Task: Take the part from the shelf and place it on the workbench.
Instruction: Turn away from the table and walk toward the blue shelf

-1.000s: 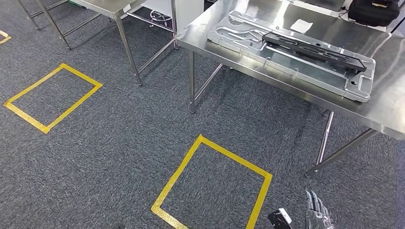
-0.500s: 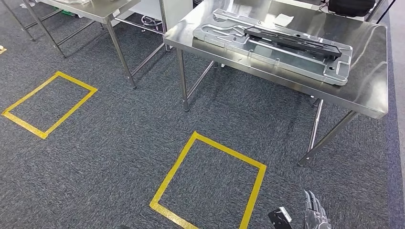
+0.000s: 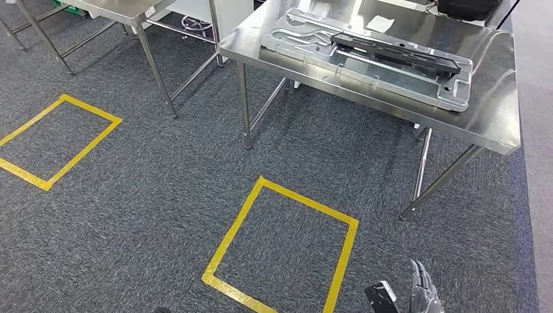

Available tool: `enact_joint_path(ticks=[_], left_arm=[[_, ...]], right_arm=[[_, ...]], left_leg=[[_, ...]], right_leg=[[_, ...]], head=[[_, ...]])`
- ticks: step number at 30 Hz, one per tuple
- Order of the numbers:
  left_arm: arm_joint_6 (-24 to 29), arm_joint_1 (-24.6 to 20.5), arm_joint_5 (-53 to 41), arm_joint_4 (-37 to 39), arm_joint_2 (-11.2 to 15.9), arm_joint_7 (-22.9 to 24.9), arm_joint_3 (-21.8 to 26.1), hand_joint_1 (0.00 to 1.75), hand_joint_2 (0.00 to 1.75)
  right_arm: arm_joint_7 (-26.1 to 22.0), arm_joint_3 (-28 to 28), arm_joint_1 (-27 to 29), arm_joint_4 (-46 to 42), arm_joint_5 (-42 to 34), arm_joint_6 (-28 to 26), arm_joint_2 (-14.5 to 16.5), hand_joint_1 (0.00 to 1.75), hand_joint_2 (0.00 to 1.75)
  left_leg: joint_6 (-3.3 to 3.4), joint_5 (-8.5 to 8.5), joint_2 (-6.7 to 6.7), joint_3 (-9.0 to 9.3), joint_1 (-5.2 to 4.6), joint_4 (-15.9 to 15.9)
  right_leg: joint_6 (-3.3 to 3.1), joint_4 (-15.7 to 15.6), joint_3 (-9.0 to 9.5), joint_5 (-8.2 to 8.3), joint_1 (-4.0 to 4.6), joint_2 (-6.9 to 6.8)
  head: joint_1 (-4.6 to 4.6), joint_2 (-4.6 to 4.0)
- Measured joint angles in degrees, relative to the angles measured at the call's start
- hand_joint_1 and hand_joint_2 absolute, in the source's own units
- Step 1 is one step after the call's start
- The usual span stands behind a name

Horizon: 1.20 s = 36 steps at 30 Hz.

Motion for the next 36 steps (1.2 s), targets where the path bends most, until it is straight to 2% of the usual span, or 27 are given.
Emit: enact_joint_path(ticks=[1,3,5,7,8,10,12,13,14,15,16,17,18,19,22,24,25,27,28,29,30,32,33,34,35,36], left_arm=[[0.0,0.0,0.0,0.0,0.0,0.0,0.0,0.0,0.0],[0.0,0.0,0.0,0.0,0.0,0.0,0.0,0.0,0.0],[0.0,0.0,0.0,0.0,0.0,0.0,0.0,0.0,0.0],[0.0,0.0,0.0,0.0,0.0,0.1,0.0,0.0,0.0],[0.0,0.0,0.0,0.0,0.1,0.1,0.0,0.0,0.0],[0.0,0.0,0.0,0.0,0.2,0.2,0.0,0.0,0.0],[0.0,0.1,0.0,0.0,0.2,0.3,0.0,0.0,0.0],[0.0,0.2,-0.1,0.0,0.2,0.3,0.0,0.0,0.0],[0.0,0.3,-0.2,0.0,0.2,0.3,0.0,0.0,0.0],[0.0,0.4,-0.3,0.0,0.3,0.3,0.0,0.0,0.0],[0.0,0.4,-0.3,0.0,0.3,0.3,0.0,0.0,0.0],[0.0,0.4,-0.3,0.0,0.4,0.3,0.0,0.0,0.0],[0.0,0.4,-0.4,0.0,0.5,0.3,0.0,0.0,0.0],[0.0,0.4,-0.4,0.0,0.5,0.3,0.0,0.0,0.0],[0.0,0.4,-0.4,0.0,0.5,0.3,0.0,0.0,0.0],[0.0,0.4,-0.4,0.0,0.5,0.3,0.0,0.0,0.0],[0.0,0.4,-0.4,0.0,0.5,0.3,0.0,0.0,0.0],[0.0,0.5,-0.4,0.0,0.5,0.3,0.0,0.0,0.0],[0.0,0.6,-0.5,0.0,0.5,0.3,0.0,0.0,0.0],[0.0,0.6,-0.5,0.0,0.5,0.3,0.0,0.0,0.0],[0.0,0.6,-0.5,0.0,0.5,0.3,0.0,0.0,0.0],[0.0,0.6,-0.6,0.0,0.4,0.4,0.0,0.0,0.0],[0.0,0.6,-0.6,0.0,0.4,0.4,0.0,0.0,0.0],[0.0,0.6,-0.6,0.0,0.4,0.5,0.0,0.0,0.0],[0.1,0.6,-0.7,0.0,0.3,0.5,0.0,0.0,0.0],[0.1,0.6,-0.8,0.0,0.3,0.6,0.0,0.0,0.0]], right_arm=[[-0.3,0.0,0.0,0.0,-0.4,-0.1,0.1,0.0,0.0],[-1.1,0.0,-0.2,0.1,-1.8,-0.5,0.5,0.0,0.0],[-2.1,0.0,-0.4,0.1,-3.7,-0.9,1.2,0.0,0.0],[-2.9,0.1,-0.4,0.1,-5.7,-1.3,1.9,0.0,0.0],[-3.4,0.1,-0.4,0.1,-6.7,-1.5,2.4,0.0,0.0],[-4.2,0.5,-0.5,0.3,-8.5,-1.8,3.5,0.0,0.0],[-4.6,0.9,-0.5,0.8,-9.7,-1.9,4.2,0.0,0.0],[-4.8,1.0,-0.5,1.1,-10.2,-2.0,4.5,0.0,0.0],[-5.0,1.0,-0.5,1.4,-10.7,-2.0,4.7,0.0,0.0],[-5.2,1.0,-0.5,1.7,-11.1,-2.0,4.9,0.0,0.0],[-5.4,1.0,-0.6,2.0,-11.3,-2.1,5.1,0.0,0.0],[-5.5,1.0,-0.6,2.2,-11.5,-2.1,5.3,0.0,0.0],[-5.5,1.0,-0.6,2.4,-11.6,-2.1,5.4,0.0,0.0],[-5.6,1.0,-0.6,2.5,-11.6,-2.1,5.5,0.0,0.0],[-5.7,1.1,-0.7,2.9,-11.8,-2.2,5.7,0.0,0.0],[-5.7,1.1,-0.7,3.1,-12.0,-2.2,5.7,0.0,0.0],[-5.7,1.1,-0.8,3.3,-12.2,-2.2,5.7,0.0,0.0],[-5.9,1.0,-0.9,3.8,-12.6,-2.2,5.7,0.0,0.0],[-6.0,1.0,-0.8,4.2,-12.9,-2.2,5.7,0.0,0.0],[-6.2,1.0,-0.7,4.5,-13.1,-2.2,5.7,0.0,0.0],[-6.4,0.9,-0.7,4.9,-13.2,-2.2,5.7,0.0,0.0],[-6.9,0.6,-0.7,5.4,-13.5,-2.1,5.8,0.0,0.0],[-7.3,0.3,-0.9,5.7,-13.8,-2.0,5.9,0.0,0.0],[-7.6,-0.2,-1.0,6.0,-14.1,-2.0,6.1,0.0,0.0],[-8.0,-0.7,-1.2,6.4,-14.4,-1.9,6.2,0.0,0.0],[-8.3,-1.3,-1.3,6.9,-14.6,-1.8,6.4,0.0,0.0]], left_leg=[[-0.06,-0.04,0.17,0.14,-0.01,0.0],[-0.53,-0.11,0.5,0.29,-0.17,0.0],[-1.22,-0.07,0.9,0.27,-0.23,0.0],[-1.91,-0.23,1.15,0.34,-0.18,0.1],[-2.19,-0.92,0.9,0.03,-0.17,0.9],[-2.53,-4.14,-0.11,-2.38,-0.11,6.1],[-2.71,-7.6,-0.79,-6.14,-0.1,13.9],[-2.78,-8.04,-0.9,-7.29,-0.09,16.3],[-2.82,-7.27,-0.94,-7.41,-0.07,16.3],[-2.79,-5.45,-0.99,-6.36,-0.05,14.0],[-2.71,-3.14,-1.29,-4.5,-0.01,10.0],[-2.57,-1.52,-1.92,-2.64,0.02,6.0],[-2.36,-0.49,-2.42,-1.29,0.02,3.0],[-2.12,-0.18,-2.85,-0.62,-0.01,1.4],[-1.18,0.0,-2.49,-0.58,-0.16,0.8],[-0.45,0.36,-1.96,-0.5,0.0,0.3],[-0.19,0.47,-1.66,-0.52,0.06,0.1],[0.03,0.48,-1.04,-0.66,-0.01,0.1],[0.05,0.47,-0.7,-0.71,-0.06,0.1],[0.06,0.43,-0.36,-0.7,-0.09,0.1],[0.04,0.39,-0.06,-0.63,-0.12,0.1],[-0.09,0.26,0.48,-0.33,-0.15,0.1],[-0.29,0.17,0.71,-0.2,-0.23,0.1],[-0.56,0.1,0.94,-0.11,-0.25,0.1],[-0.88,0.06,1.19,-0.03,-0.23,0.0],[-1.24,0.06,1.46,0.07,-0.23,-0.1]], right_leg=[[-0.22,-4.0,1.96,2.27,0.03,-0.36],[-0.84,-10.8,5.15,4.79,0.47,-1.38],[-1.32,-12.5,5.67,4.81,0.9,-1.59],[-1.84,-13.0,5.66,5.18,0.74,-0.99],[-2.19,-13.3,5.78,5.42,0.57,-0.75],[-2.77,-13.8,5.91,5.82,0.3,-0.34],[-2.98,-13.8,5.73,5.86,0.32,0.16],[-3.01,-13.7,5.7,5.84,0.34,0.47],[-2.99,-13.5,5.7,5.78,0.34,0.84],[-2.93,-13.3,5.73,5.67,0.32,1.26],[-2.79,-13.0,5.72,5.5,0.3,1.65],[-2.55,-12.6,5.61,5.27,0.35,2.0],[-2.28,-12.2,5.43,5.06,0.41,2.32],[-1.99,-11.9,5.21,4.92,0.45,2.54],[-1.06,-11.7,4.86,4.88,0.35,2.85],[-0.44,-9.8,3.99,3.46,0.23,1.8],[-0.17,-7.2,2.78,1.9,0.14,1.1],[0.25,0.2,-1.02,-1.67,-0.06,0.36],[0.37,3.1,-2.56,-2.52,-0.14,0.29],[0.4,4.1,-3.19,-2.24,-0.19,0.26],[0.32,2.8,-2.63,-0.82,-0.21,0.17],[-0.25,-5.1,1.26,3.28,-0.01,-0.86],[-0.65,-8.9,3.11,4.67,0.23,-1.63],[-1.02,-11.3,4.29,5.38,0.52,-2.18],[-1.32,-12.4,4.72,5.48,0.8,-2.49],[-1.53,-12.5,4.65,5.54,0.97,-2.16]], head=[[0.01,0.0],[0.01,0.0],[-0.01,0.0],[-0.02,0.0],[-0.06,0.0],[-0.3,0.0],[-0.5,0.0],[-0.51,0.0],[-0.5,0.0],[-0.51,0.0],[-0.51,0.0],[-0.52,0.0],[-0.55,0.0],[-0.53,0.0],[-0.54,0.0],[-0.28,0.0],[-0.11,0.0],[0.12,0.0],[0.13,0.0],[0.13,0.0],[0.13,0.0],[0.14,0.0],[0.11,0.0],[0.13,0.0],[0.12,0.0],[0.14,0.0]])
